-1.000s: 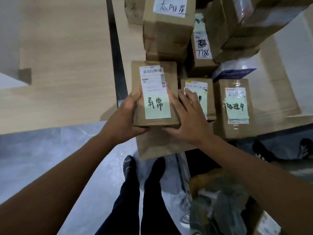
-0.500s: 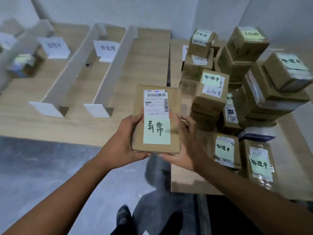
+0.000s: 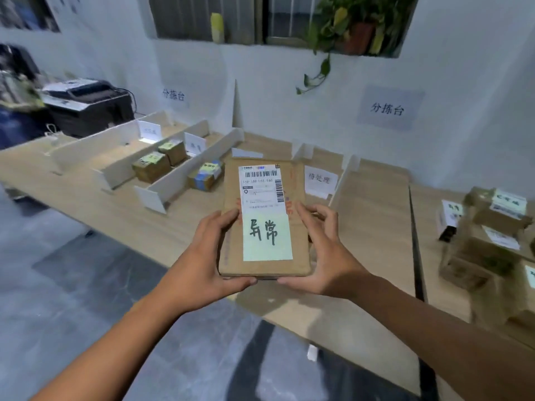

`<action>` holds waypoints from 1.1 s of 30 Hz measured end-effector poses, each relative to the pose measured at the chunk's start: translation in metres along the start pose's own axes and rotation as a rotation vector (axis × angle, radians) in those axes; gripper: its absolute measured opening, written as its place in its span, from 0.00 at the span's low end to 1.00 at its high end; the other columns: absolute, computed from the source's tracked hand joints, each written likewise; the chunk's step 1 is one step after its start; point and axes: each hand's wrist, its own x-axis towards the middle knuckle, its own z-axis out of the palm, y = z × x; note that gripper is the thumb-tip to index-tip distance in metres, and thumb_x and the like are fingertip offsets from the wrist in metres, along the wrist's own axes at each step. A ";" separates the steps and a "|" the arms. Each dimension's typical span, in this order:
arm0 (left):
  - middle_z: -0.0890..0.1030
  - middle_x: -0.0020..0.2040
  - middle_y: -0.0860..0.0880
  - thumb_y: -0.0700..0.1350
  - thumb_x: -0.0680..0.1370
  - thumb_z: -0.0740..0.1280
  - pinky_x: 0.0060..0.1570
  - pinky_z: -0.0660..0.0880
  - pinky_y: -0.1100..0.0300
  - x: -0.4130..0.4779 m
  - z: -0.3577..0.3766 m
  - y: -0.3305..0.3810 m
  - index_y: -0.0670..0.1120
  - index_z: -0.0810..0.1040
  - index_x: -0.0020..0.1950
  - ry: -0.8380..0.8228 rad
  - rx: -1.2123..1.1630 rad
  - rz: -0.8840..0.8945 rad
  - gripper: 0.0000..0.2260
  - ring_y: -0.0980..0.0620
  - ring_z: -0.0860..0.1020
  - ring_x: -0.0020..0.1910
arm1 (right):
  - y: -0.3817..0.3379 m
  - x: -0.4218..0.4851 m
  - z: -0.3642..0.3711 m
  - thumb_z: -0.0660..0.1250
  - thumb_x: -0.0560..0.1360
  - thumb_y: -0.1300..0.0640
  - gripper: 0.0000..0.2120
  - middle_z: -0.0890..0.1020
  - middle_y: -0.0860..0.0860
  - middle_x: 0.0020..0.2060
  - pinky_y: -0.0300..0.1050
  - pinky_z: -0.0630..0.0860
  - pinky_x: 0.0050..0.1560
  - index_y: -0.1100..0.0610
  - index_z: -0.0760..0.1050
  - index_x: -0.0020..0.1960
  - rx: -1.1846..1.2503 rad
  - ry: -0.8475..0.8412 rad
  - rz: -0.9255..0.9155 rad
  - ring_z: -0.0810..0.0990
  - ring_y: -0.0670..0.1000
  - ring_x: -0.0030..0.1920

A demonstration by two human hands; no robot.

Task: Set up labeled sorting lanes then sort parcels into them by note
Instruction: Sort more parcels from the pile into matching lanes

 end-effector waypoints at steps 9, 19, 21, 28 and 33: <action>0.63 0.76 0.56 0.61 0.65 0.81 0.72 0.64 0.67 -0.009 -0.107 -0.123 0.57 0.56 0.80 0.077 0.063 -0.133 0.51 0.55 0.63 0.77 | -0.030 0.147 0.116 0.82 0.58 0.36 0.65 0.47 0.47 0.79 0.52 0.63 0.77 0.44 0.46 0.83 0.045 -0.112 -0.083 0.50 0.49 0.81; 0.63 0.75 0.58 0.56 0.64 0.83 0.70 0.71 0.53 0.048 -0.167 -0.262 0.57 0.56 0.80 0.124 0.062 -0.315 0.51 0.56 0.65 0.76 | 0.014 0.328 0.211 0.79 0.59 0.34 0.64 0.48 0.46 0.77 0.34 0.55 0.77 0.46 0.44 0.82 0.072 -0.249 -0.171 0.48 0.44 0.80; 0.63 0.75 0.58 0.57 0.64 0.83 0.70 0.72 0.53 0.064 -0.188 -0.286 0.57 0.56 0.79 0.121 0.064 -0.345 0.51 0.57 0.65 0.75 | 0.018 0.364 0.228 0.80 0.59 0.34 0.64 0.48 0.48 0.77 0.29 0.53 0.74 0.47 0.44 0.82 0.088 -0.270 -0.180 0.47 0.40 0.79; 0.63 0.75 0.57 0.59 0.64 0.81 0.69 0.71 0.60 0.093 -0.263 -0.376 0.58 0.56 0.79 0.141 0.101 -0.386 0.50 0.56 0.66 0.75 | 0.008 0.478 0.296 0.79 0.60 0.32 0.63 0.50 0.46 0.77 0.25 0.55 0.70 0.47 0.45 0.82 0.115 -0.303 -0.236 0.52 0.40 0.78; 0.63 0.75 0.58 0.59 0.64 0.82 0.69 0.71 0.60 0.082 -0.316 -0.465 0.61 0.55 0.79 0.148 0.084 -0.404 0.50 0.54 0.66 0.75 | -0.006 0.545 0.373 0.78 0.61 0.30 0.64 0.46 0.42 0.77 0.23 0.58 0.68 0.40 0.39 0.81 0.124 -0.336 -0.216 0.53 0.41 0.78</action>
